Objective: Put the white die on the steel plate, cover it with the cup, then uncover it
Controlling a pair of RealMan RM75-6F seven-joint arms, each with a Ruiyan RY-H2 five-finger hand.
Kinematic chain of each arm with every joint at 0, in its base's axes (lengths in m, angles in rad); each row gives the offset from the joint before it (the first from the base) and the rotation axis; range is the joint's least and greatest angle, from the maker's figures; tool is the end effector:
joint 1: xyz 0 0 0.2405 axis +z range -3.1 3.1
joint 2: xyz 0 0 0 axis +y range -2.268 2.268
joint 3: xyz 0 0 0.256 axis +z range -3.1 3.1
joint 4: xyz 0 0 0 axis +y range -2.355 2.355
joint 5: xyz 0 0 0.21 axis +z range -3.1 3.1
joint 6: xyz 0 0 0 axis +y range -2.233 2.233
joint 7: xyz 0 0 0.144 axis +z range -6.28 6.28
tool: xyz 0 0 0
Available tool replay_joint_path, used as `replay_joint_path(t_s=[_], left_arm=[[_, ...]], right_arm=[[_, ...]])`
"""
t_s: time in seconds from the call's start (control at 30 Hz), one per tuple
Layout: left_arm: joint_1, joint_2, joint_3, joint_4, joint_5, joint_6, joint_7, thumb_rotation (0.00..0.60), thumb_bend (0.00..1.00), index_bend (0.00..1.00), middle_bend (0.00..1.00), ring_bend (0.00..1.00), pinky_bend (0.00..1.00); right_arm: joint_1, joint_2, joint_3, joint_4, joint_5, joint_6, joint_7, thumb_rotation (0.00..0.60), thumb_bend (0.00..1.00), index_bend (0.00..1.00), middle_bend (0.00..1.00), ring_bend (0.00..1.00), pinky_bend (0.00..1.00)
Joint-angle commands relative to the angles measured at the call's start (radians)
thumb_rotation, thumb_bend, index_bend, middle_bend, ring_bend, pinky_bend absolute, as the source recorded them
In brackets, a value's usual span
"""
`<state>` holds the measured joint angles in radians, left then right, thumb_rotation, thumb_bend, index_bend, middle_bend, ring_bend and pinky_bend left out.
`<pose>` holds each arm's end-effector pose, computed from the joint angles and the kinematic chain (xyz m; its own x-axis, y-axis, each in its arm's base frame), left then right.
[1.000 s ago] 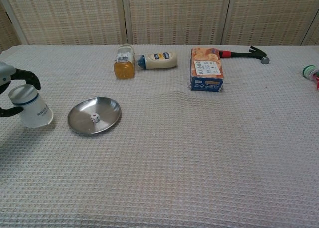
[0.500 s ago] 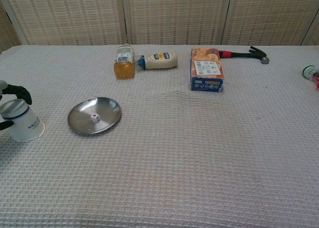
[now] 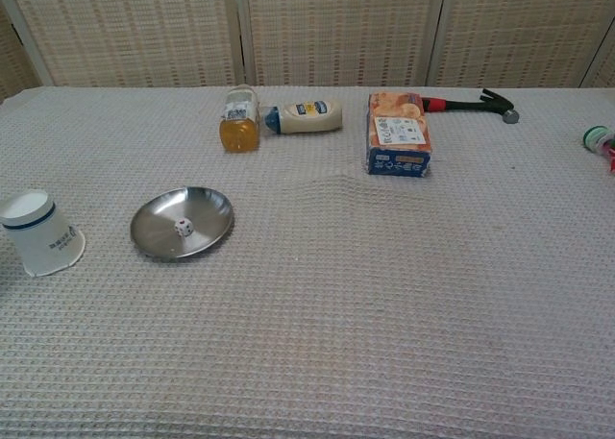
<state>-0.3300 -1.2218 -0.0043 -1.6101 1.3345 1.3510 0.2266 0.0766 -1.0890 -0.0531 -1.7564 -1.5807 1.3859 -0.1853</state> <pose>-0.2820 0.2421 0.1087 0.5092 0.0952 0.8554 0.8597 -0.1029 -0.5003 -0.2871 -0.1514 0.1262 0.4712 -0.1953 0.8601 -0.8820 -0.1112 0.4579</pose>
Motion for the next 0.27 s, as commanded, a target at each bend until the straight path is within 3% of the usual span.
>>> replay_joint_path(t_s=[0.03,0.1,0.27], left_arm=[[0.141,-0.011,0.057,0.062,0.122,0.179,-0.213,0.600,0.32,0.00,0.00,0.00,0.20],[0.158,-0.015,0.074,0.097,0.156,0.196,-0.216,0.600,0.32,0.00,0.00,0.00,0.17],[0.168,-0.018,0.056,0.121,0.170,0.207,-0.248,0.600,0.32,0.00,0.00,0.00,0.15]], right_arm=[[-0.002,-0.002,0.001,0.002,-0.003,0.006,-0.002,0.600,0.17,0.00,0.00,0.00,0.00],[-0.001,-0.006,0.001,0.006,-0.009,0.007,-0.005,0.600,0.17,0.00,0.00,0.00,0.00],[-0.003,-0.012,-0.005,0.006,-0.022,0.009,-0.014,0.600,0.17,0.00,0.00,0.00,0.00]])
